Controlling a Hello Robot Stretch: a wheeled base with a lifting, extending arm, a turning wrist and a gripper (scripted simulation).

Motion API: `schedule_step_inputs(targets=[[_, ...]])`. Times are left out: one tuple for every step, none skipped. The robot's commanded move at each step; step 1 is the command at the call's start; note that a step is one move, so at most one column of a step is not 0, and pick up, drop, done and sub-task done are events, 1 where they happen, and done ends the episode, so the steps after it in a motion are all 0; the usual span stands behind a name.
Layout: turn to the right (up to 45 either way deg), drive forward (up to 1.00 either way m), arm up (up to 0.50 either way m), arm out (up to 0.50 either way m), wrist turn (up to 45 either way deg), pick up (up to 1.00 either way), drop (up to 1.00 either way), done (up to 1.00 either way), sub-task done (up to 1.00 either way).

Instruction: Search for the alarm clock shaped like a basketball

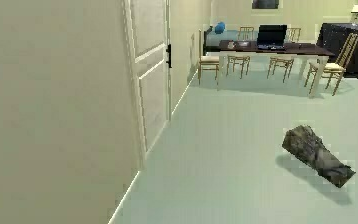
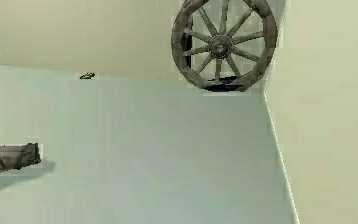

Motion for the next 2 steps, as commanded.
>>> schedule_step_inputs(targets=[[9.0, 0.0, 0.0, 0.0, 0.0, 0.0, 0.0, 0.0, 0.0], [0.0, 0.45, 0.0, 0.0, 0.0, 0.0, 0.0, 0.0, 0.0]])
